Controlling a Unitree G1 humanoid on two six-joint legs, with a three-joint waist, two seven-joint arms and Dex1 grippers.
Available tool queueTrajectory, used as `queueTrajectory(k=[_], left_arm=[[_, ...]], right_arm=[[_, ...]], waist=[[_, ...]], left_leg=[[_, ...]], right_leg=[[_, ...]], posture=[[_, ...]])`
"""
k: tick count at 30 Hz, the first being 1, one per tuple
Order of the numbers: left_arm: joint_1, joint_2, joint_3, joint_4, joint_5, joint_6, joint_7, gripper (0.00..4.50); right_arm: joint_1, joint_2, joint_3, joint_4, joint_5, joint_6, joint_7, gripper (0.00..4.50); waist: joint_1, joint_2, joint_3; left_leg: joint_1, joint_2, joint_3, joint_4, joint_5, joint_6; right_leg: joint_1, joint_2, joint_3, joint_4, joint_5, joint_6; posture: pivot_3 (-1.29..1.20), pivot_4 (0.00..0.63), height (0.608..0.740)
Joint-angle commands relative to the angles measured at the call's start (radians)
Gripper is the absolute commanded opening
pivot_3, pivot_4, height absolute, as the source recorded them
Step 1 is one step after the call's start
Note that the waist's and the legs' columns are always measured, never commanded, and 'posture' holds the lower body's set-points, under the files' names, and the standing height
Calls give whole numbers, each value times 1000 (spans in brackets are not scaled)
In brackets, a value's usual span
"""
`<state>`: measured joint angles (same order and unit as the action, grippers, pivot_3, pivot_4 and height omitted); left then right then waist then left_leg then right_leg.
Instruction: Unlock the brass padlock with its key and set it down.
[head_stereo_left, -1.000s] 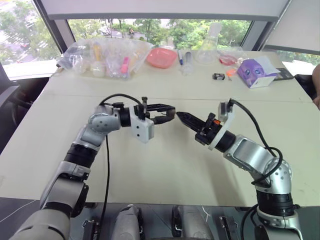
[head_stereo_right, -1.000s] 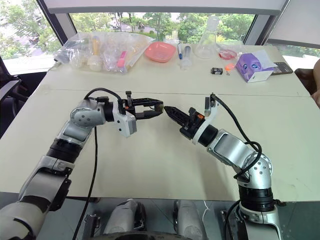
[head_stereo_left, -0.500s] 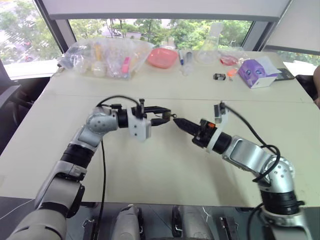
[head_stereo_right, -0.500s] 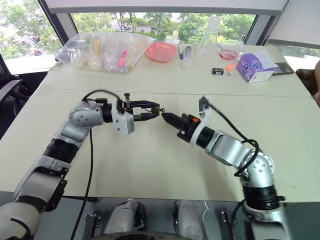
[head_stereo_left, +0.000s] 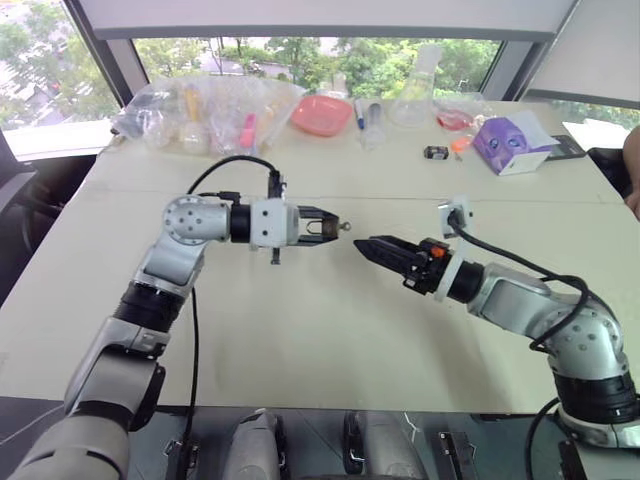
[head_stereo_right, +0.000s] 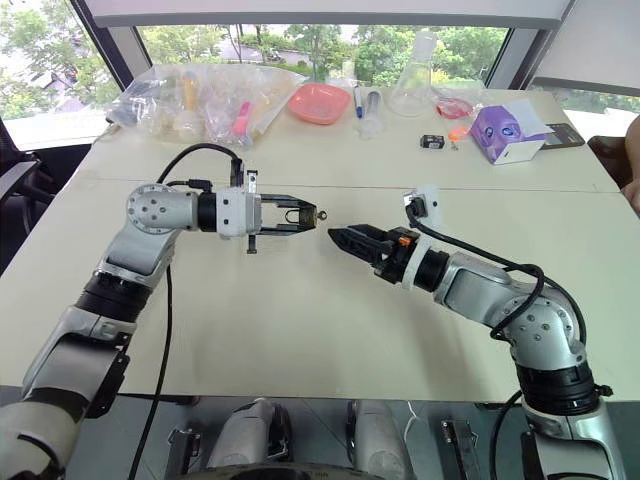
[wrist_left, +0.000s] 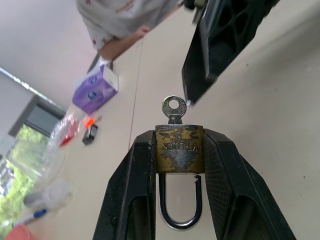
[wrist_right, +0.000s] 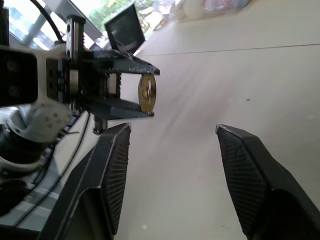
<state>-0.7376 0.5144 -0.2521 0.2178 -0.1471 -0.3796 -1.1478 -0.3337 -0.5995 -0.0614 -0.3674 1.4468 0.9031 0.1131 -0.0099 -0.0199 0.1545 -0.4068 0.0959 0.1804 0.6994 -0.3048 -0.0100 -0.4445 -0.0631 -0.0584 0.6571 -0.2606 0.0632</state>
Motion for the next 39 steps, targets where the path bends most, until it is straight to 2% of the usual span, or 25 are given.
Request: queueTrajectory(k=[1, 11, 15, 18, 19, 23, 30, 31, 34, 37, 39], left_arm=[[15, -6, 13, -58, 3, -34, 15, 714], [23, -28, -2, -95, 15, -42, 20, 714], [26, -30, -2, -101, 17, -44, 20, 714], [27, -31, -3, -103, 18, -46, 19, 714], [26, -32, -3, -102, 18, -46, 19, 714], [26, -29, -5, -101, 14, -41, 10, 714], [25, -43, 20, -95, 19, -14, 53, 4304], [33, -41, 28, -99, 9, 22, 61, 4465], [63, -24, 85, -135, -57, 175, 97, 4465], [67, 6, 175, -186, -205, 509, 149, 4465], [62, 32, 219, -199, -274, 664, 165, 4465]], right_arm=[[-32, 28, -22, -3, 46, 8, -23, 2847], [-68, 84, -4, 12, 62, 39, -49, 2847], [-74, 98, -2, 13, 55, 46, -56, 1660], [-78, 108, -2, 15, 53, 52, -60, 174], [-79, 110, -2, 15, 53, 53, -60, 40], [-80, 114, 1, 12, 50, 58, -58, 40], [-85, 120, -1, 17, 40, 63, -59, 0], [-86, 121, -1, 20, 36, 63, -59, 0], [-81, 118, -4, 29, 9, 62, -57, 0], [-71, 111, -23, 48, -14, 57, -50, 0], [-71, 107, -34, 57, -26, 56, -41, 0]], waist=[[0, 0, 0], [0, 0, 0], [0, 0, 0], [0, 0, 0], [0, 0, 0], [0, 0, 0], [0, 0, 0], [0, 0, 0], [-3, 0, 0], [-4, 0, 0], [-4, 0, 0]], left_leg=[[0, 0, 0, 0, 0, 0], [0, 0, 0, 0, 0, 0], [0, 0, 0, 0, 0, 0], [0, 0, 0, 0, 0, 0], [0, 0, 0, 0, 0, 0], [0, 0, 0, 0, 0, 0], [0, 0, 0, 0, 0, 0], [0, 0, 0, 0, 0, 0], [0, 0, 0, 0, 0, 0], [0, 1, 0, 0, 0, 0], [0, 1, 0, 0, 0, -1]], right_leg=[[0, 0, 0, 0, 0, 0], [0, 0, 0, 0, 0, 0], [0, 0, 0, 0, 0, 0], [0, 0, 0, 0, 0, 0], [0, 0, 0, 0, 0, 0], [0, 0, 0, 0, 0, 0], [0, 0, 0, 0, 0, 0], [0, 0, 0, 0, 0, 0], [0, 0, 0, 0, 0, 0], [0, 0, 0, 1, 0, 0], [0, 0, 0, 1, 0, 0]], posture=[[0, 150, 740], [0, 150, 740], [0, 150, 740], [0, 150, 740], [0, 150, 740], [0, 150, 740], [0, 150, 740], [0, 150, 740], [0, 150, 740], [0, 150, 740], [0, 150, 740]])
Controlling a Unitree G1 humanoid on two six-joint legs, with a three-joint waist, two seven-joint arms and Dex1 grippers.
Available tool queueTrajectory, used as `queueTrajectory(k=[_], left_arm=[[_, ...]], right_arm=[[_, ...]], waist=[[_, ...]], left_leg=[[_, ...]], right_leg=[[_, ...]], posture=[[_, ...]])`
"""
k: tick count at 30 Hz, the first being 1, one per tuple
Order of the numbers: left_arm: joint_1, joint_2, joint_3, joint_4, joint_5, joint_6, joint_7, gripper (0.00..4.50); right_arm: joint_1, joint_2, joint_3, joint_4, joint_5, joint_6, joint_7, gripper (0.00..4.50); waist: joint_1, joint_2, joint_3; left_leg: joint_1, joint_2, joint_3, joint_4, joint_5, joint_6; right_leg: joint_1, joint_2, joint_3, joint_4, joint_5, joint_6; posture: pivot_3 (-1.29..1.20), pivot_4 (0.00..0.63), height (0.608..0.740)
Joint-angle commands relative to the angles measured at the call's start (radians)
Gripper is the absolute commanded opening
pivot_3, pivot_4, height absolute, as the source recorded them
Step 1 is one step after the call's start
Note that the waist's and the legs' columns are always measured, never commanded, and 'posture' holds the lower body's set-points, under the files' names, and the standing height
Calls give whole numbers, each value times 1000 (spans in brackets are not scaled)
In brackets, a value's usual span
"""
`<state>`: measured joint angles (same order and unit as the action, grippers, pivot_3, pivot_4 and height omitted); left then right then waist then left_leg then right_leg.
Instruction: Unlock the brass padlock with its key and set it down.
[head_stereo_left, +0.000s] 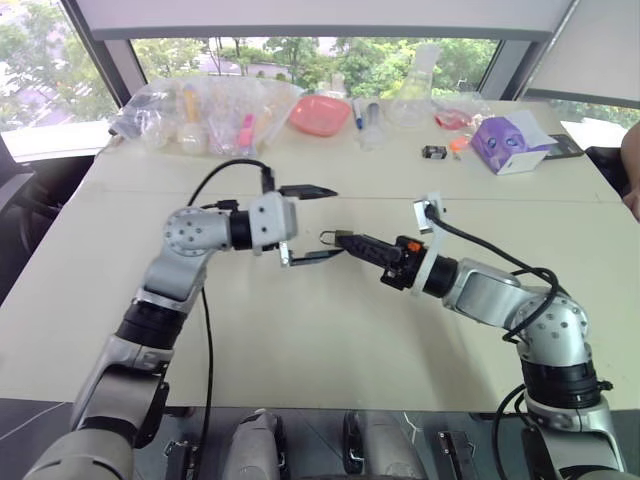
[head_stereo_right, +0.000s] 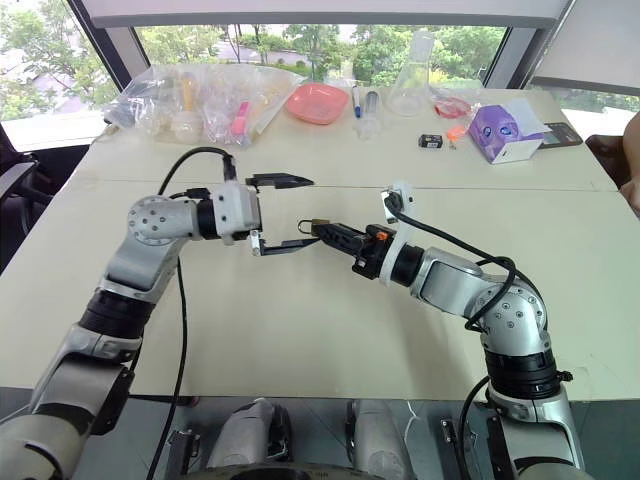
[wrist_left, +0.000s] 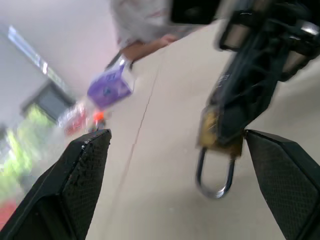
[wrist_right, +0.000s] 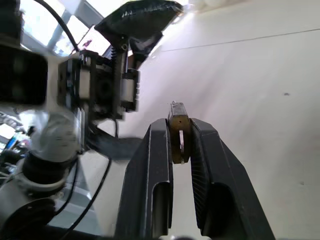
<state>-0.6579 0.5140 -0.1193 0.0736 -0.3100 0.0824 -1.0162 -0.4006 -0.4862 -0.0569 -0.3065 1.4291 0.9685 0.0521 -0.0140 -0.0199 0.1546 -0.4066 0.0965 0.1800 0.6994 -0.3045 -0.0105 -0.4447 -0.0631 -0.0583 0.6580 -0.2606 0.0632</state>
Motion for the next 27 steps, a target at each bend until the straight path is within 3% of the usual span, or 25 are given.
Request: queueTrajectory(k=[1, 12, 27], left_arm=[[-12, 45, 106, -55, -130, 249, 40, 4465], [35, 36, 108, -136, -161, 349, 40, 4465], [-9, -39, 21, -20, -63, 217, -10, 4465]], right_arm=[[-6, -8, -45, 0, -11, -11, 26, 0], [-54, 4, -57, 20, -21, 10, 55, 0], [-29, 12, -51, -71, 82, 23, 10, 0]], waist=[[0, 0, 0], [3, 0, 0], [3, 0, 0]], left_leg=[[0, 0, 0, 0, 0, 0], [0, -1, 0, 0, 0, 0], [0, -1, 0, 0, 0, 0]], right_leg=[[0, 0, 0, 0, 0, 0], [0, 0, 0, 0, 0, 0], [0, 0, 0, -1, 0, 0]], posture=[[0, 150, 740], [0, 150, 740], [0, 150, 740]])
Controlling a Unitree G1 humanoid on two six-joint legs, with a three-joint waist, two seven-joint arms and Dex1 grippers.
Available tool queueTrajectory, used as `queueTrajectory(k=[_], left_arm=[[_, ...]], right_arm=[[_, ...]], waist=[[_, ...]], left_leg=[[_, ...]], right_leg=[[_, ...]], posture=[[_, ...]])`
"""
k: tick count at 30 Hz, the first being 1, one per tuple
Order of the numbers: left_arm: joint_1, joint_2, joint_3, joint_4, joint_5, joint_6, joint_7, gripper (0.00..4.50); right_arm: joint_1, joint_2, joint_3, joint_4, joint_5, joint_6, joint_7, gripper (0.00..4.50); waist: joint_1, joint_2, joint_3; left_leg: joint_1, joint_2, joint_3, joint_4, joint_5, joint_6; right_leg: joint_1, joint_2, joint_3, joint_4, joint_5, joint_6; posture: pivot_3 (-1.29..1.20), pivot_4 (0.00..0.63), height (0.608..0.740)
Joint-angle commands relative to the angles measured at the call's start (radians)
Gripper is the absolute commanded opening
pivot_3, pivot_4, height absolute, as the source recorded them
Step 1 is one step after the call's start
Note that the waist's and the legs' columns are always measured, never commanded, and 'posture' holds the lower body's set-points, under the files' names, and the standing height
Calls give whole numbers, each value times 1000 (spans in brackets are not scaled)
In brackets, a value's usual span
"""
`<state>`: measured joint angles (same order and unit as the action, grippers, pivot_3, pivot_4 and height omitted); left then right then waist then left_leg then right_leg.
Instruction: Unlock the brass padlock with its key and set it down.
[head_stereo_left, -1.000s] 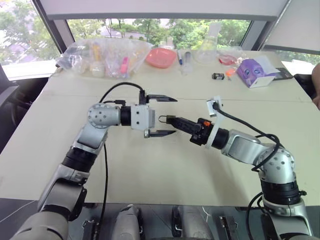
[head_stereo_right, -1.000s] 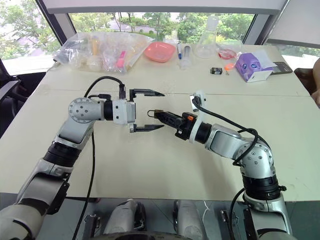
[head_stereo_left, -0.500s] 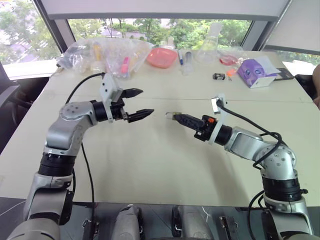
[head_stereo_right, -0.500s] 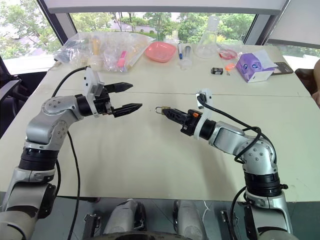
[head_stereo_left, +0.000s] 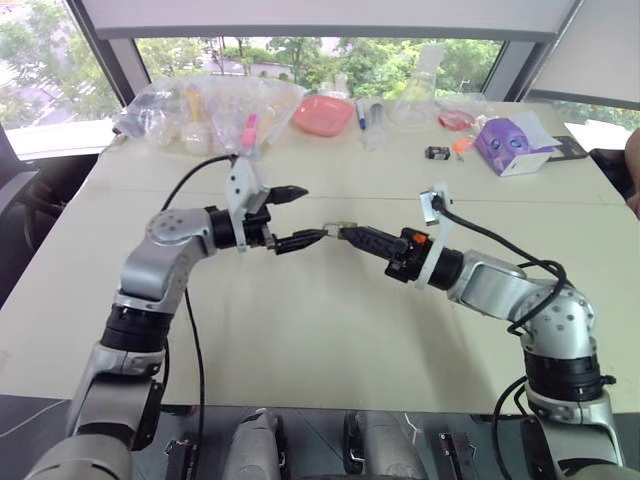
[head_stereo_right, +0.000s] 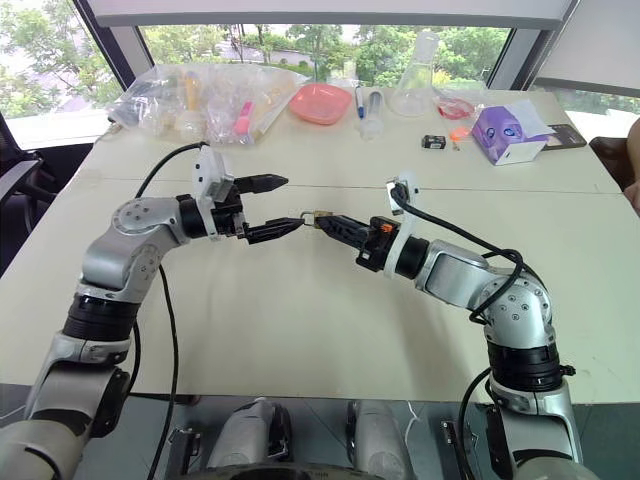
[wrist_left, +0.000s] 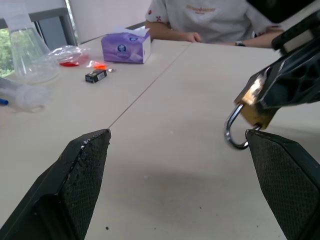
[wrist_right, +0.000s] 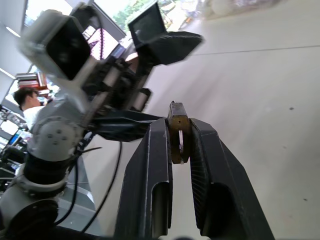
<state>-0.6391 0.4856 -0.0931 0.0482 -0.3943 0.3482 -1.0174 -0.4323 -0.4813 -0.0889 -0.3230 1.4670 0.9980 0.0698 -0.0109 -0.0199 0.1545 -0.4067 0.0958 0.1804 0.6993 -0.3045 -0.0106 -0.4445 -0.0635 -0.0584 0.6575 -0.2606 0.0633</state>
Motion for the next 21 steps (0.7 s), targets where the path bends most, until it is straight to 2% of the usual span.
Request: queueTrajectory(k=[1, 8, 12, 17, 21], left_arm=[[-30, -14, -7, 15, 27, -58, -8, 4465], [-75, -64, 18, 75, 48, -110, 41, 4465], [-90, -84, 35, 50, 18, -69, 63, 4465], [-65, -57, 34, 15, 16, -44, 46, 4465], [-31, -16, 33, 69, 63, -63, 58, 4465]], right_arm=[[5, 6, -18, -60, 50, -8, -9, 0], [28, -7, -1, -85, 66, -2, -12, 0], [39, -9, 11, -86, 57, 1, -11, 0], [40, -6, 9, -73, 56, -5, -17, 0], [30, -7, -11, -57, 71, -13, -20, 0]], waist=[[0, 0, 0], [2, 0, 0], [1, 0, 0], [-2, 0, 0], [-1, 0, 0]], left_leg=[[0, 0, 0, 0, 0, 0], [0, 0, 0, 0, 0, 0], [0, 0, 0, 0, 0, 0], [0, 0, 0, 0, 0, 0], [0, 0, 0, 0, 0, 0]], right_leg=[[0, 0, 0, 0, 0, 0], [0, 0, 0, 0, 0, 0], [0, 0, 0, 0, 0, 0], [0, 0, 0, 0, 0, 0], [0, 0, 0, 0, 0, 0]], posture=[[0, 150, 740], [0, 150, 740], [0, 150, 740], [0, 150, 740], [0, 150, 740]])
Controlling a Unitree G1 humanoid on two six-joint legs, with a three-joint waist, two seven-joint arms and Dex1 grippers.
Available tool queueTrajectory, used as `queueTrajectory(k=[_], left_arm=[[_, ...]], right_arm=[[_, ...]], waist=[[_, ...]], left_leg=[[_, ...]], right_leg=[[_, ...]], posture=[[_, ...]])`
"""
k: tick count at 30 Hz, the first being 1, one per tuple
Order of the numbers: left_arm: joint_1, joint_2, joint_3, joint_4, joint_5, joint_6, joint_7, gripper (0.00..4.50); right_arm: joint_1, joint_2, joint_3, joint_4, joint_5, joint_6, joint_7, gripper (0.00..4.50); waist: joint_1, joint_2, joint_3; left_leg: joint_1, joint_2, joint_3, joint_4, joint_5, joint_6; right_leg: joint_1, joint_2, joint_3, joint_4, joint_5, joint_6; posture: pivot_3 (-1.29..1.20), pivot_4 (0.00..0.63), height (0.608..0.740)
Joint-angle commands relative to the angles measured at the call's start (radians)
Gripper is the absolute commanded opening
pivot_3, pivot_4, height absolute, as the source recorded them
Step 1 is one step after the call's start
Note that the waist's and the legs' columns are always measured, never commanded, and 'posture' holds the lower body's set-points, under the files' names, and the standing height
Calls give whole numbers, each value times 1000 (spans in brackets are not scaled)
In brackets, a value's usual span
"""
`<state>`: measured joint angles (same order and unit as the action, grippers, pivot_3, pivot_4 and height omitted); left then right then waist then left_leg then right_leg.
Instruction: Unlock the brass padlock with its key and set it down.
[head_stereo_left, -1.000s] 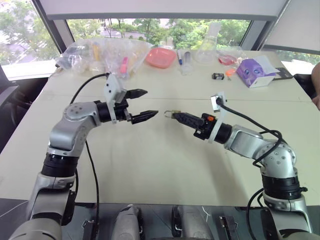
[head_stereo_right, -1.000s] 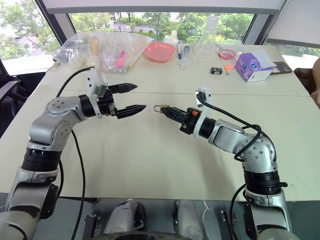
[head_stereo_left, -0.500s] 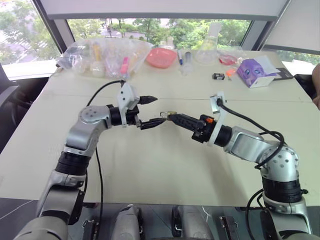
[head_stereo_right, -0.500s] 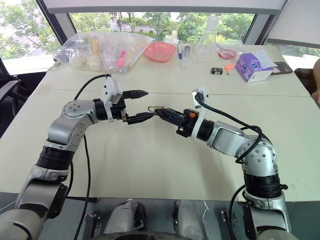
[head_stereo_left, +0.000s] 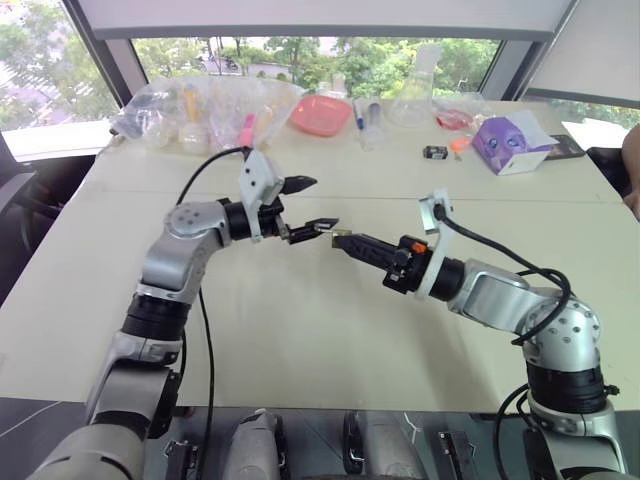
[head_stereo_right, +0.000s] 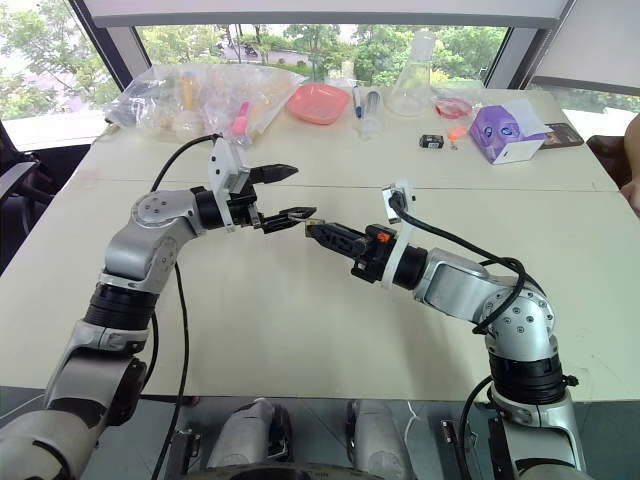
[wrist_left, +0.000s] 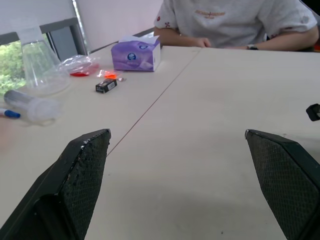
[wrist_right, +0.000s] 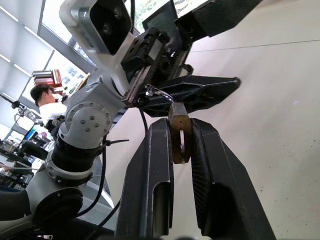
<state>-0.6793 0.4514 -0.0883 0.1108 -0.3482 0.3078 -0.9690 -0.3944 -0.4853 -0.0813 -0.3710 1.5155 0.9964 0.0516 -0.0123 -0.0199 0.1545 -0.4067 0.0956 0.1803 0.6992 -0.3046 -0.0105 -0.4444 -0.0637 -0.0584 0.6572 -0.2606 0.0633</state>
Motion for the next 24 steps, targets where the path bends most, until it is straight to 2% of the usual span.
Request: queueTrajectory(k=[1, 5, 10, 14, 24], left_arm=[[13, 28, 29, 22, 29, -28, 17, 4465], [63, 79, 36, -9, 2, 42, -16, 4465], [166, 162, 68, -171, -107, 188, -82, 4465], [213, 199, 108, -295, -184, 300, -61, 4465], [274, 212, 151, -400, -239, 393, 27, 4465]], right_arm=[[-8, -3, -23, -4, 29, -13, -7, 0], [13, 2, -36, 36, 65, -15, -65, 0], [26, 15, -18, 134, 76, 6, -171, 0], [-3, 40, -10, 224, 62, 26, -214, 0], [-117, 95, 11, 483, -124, 102, -193, 0]], waist=[[1, 0, 0], [0, 0, 0], [-2, 0, 0], [-1, 0, 0], [-2, 0, 0]], left_leg=[[0, 0, 0, 0, 0, 0], [0, 0, 0, 0, 0, 0], [0, 0, 0, 0, 0, 0], [0, 0, 0, 0, 0, 0], [0, 1, 0, 0, 0, 0]], right_leg=[[0, 0, 0, 0, 0, 0], [0, 0, 0, 0, 0, 0], [0, 0, 0, 0, 0, 0], [0, 0, 0, 0, 0, 0], [-1, 0, 1, 0, 0, 0]], posture=[[0, 150, 740], [0, 150, 740], [0, 150, 740], [0, 150, 740], [0, 150, 740]])
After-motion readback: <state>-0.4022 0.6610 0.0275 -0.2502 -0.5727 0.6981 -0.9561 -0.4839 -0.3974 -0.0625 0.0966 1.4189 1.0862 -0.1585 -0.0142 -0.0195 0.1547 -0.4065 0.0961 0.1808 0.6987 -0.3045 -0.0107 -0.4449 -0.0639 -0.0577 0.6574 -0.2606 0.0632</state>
